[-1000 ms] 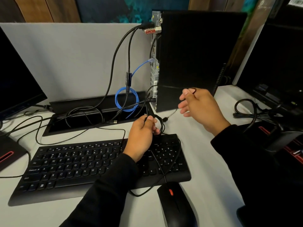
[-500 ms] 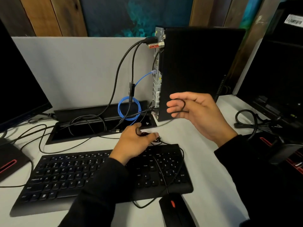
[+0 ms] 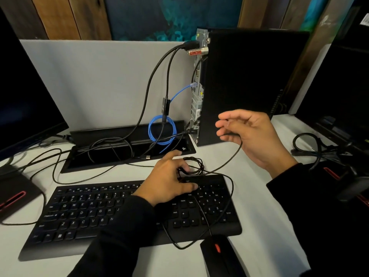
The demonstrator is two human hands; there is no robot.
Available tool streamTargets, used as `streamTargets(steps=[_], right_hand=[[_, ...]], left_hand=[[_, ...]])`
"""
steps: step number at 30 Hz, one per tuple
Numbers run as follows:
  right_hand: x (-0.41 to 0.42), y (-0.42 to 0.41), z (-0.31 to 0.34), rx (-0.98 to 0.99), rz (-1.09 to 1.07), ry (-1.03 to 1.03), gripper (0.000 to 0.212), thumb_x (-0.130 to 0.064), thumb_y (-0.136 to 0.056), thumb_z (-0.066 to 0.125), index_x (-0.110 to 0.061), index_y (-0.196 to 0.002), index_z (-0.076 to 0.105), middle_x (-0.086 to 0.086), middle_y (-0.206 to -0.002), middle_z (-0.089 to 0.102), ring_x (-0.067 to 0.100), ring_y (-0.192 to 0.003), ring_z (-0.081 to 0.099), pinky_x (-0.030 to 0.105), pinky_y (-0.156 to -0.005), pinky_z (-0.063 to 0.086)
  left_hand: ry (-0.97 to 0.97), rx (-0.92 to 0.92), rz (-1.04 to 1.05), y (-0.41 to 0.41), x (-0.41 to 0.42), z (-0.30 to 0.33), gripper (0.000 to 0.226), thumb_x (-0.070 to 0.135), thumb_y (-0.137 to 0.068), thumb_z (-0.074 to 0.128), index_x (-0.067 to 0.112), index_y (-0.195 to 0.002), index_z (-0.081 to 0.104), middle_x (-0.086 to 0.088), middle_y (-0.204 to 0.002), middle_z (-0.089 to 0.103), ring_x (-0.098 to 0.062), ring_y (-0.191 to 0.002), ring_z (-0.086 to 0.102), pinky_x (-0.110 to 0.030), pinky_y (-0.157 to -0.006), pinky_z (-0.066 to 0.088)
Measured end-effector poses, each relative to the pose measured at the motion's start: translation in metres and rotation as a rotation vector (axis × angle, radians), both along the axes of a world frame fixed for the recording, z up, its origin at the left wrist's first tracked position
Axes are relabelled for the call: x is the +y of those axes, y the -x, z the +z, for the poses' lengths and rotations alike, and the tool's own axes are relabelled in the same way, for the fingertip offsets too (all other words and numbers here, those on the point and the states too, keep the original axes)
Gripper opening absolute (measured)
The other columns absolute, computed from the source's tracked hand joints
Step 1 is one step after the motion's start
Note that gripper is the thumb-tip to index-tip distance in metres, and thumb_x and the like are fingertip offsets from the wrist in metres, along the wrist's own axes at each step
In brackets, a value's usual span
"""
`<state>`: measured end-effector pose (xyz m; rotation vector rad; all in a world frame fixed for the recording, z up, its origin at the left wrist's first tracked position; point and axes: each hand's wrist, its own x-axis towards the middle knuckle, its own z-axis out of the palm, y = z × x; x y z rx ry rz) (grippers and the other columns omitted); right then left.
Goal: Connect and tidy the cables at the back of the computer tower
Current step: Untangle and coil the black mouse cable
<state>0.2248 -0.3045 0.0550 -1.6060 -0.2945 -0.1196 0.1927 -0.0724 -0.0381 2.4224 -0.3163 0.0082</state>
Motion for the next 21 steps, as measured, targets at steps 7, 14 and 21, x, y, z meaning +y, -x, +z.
streamTargets(steps=[7,14,21], right_hand=[[-0.030,-0.009,0.010,0.007,-0.149,-0.049,0.028,0.011,-0.096,0.044,-0.006,-0.095,0.067,0.012,-0.086,0.071,0.016,-0.051,0.051,0.025,-0.045,0.040],[-0.035,-0.007,0.005,0.063,-0.142,0.247,0.013,-0.022,-0.102,0.060,-0.024,-0.106,0.073,-0.008,-0.062,0.059,0.004,-0.047,0.044,0.020,-0.044,0.030],[-0.029,-0.005,-0.003,-0.155,-0.117,0.592,0.007,-0.030,-0.093,0.075,-0.027,-0.089,0.080,0.004,-0.075,0.073,0.015,-0.072,0.068,0.033,-0.073,0.058]], left_hand=[[0.116,-0.009,-0.032,0.005,0.004,0.011,0.069,0.058,-0.047,0.095,0.038,-0.109,0.071,0.023,-0.152,0.035,-0.004,-0.122,0.053,-0.023,-0.101,0.046],[0.544,0.000,0.146,0.001,-0.010,0.007,0.035,0.060,-0.076,0.080,0.025,-0.068,0.077,0.006,-0.093,0.076,-0.002,-0.095,0.070,-0.026,-0.087,0.051],[0.962,0.118,0.374,-0.011,-0.020,0.000,0.040,-0.008,-0.086,0.070,0.019,-0.069,0.045,0.001,-0.064,0.047,-0.011,-0.058,0.051,-0.022,-0.057,0.047]])
